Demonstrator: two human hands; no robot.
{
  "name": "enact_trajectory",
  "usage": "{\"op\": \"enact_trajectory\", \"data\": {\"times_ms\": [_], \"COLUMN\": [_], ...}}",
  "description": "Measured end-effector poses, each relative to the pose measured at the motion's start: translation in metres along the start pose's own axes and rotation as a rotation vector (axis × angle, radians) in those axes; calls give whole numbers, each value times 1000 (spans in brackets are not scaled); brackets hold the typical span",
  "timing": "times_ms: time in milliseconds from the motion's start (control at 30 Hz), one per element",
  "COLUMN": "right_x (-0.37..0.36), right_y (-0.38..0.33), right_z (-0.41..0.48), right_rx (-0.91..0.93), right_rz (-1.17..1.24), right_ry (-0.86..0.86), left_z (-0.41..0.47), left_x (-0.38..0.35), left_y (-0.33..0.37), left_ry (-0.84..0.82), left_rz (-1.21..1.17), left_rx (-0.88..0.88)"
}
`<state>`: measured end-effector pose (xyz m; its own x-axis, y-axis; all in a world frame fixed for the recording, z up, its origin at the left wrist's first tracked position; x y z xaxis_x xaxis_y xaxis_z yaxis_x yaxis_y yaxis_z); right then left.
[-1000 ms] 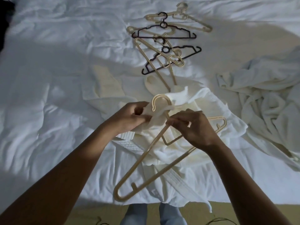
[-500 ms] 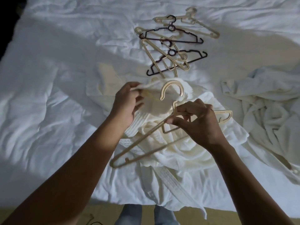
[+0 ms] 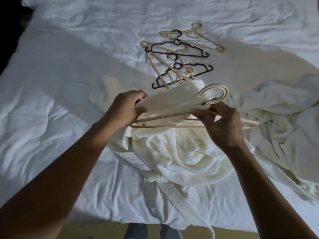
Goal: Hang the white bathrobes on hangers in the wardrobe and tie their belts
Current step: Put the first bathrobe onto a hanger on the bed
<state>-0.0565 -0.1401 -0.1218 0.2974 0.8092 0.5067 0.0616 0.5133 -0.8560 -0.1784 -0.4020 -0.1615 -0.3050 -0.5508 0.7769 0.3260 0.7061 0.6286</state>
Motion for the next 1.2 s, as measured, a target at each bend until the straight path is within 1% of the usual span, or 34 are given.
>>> {"op": "enact_trajectory", "data": {"times_ms": [67,133,200,233,267,300,333,367,400,433,467,500,533,567,633,667,700,733,767,800,833,867,900,933,967,1000,1033,1067,1100,1133,1200], "right_x": [4,4,-1,-3,-4,-5,-5,-7,-10,-13,-17,-20,-23,-26,-32,-34,-37,-40,-42,-45,-47,-47,-44,-38,-30,-21,-11,-4,-1,-3,-16], "right_y": [4,8,18,25,32,36,39,39,38,35,30,24,20,17,15,16,15,14,13,10,8,5,6,10,20,37,57,80,101,121,155], "right_z": [-5,-9,-9,-9,-8,-6,-4,-1,2,4,6,7,7,7,3,2,0,-2,-3,-5,-6,-6,-5,-1,5,14,26,38,48,56,64], "right_rx": [-23,-30,-57,-64,-70,-82,-110,-132,-154,-175,-195,-205,-217,-224,-228,-228,-226,-231,-226,-209,-183,-154,-127,-125,-143,-165,-178,-202,-227,-254,-254], "right_rz": [45,19,-77,-164,-255,-291,-283,-253,-210,-155,-97,-37,17,46,58,57,64,85,99,102,91,72,80,123,167,140,42,-128,-306,-472,-698], "right_ry": [11,9,-5,2,6,20,44,60,64,62,52,32,6,-26,-93,-125,-150,-171,-192,-216,-247,-285,-317,-337,-321,-259,-187,-141,-158,-257,-489], "left_z": [-14,-28,-33,-35,-39,-45,-54,-64,-76,-87,-99,-110,-116,-115,-105,-95,-82,-67,-52,-41,-37,-37,-39,-44,-51,-59,-69,-77,-84,-91,-102], "left_x": [-5,-8,-5,0,6,13,15,9,-5,-26,-49,-62,-64,-55,-24,-9,3,6,2,-5,-13,-20,-22,-21,-20,-20,-22,-26,-30,-34,-39], "left_y": [-34,-55,-58,-55,-46,-32,-14,3,18,30,37,43,45,47,50,52,54,50,43,37,32,26,22,20,16,13,9,5,2,-1,-5], "left_ry": [55,159,270,327,397,473,529,516,416,215,-18,-183,-207,-92,283,403,408,310,150,-19,-149,-207,-201,-150,-88,-32,3,6,-24,-61,-108], "left_rz": [120,121,9,-86,-178,-230,-230,-193,-156,-141,-151,-139,-113,-87,-5,60,145,227,300,327,312,286,273,259,237,216,205,207,214,225,199], "left_rx": [45,169,326,425,485,476,401,295,178,103,78,81,65,19,-105,-130,-135,-123,-85,-37,16,40,50,52,57,61,77,104,131,141,131]}}
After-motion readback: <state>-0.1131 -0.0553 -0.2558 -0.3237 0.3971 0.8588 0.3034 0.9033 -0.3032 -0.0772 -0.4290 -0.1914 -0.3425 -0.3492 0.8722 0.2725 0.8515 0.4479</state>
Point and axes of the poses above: each hand's wrist, its own z-axis towards the middle knuckle, its own x-axis out of the back of the hand, y = z × x, the point moved 4 cm from there along z, towards the middle knuckle, and after that the axes turned 1 degree about x, right-handed, at the moved point
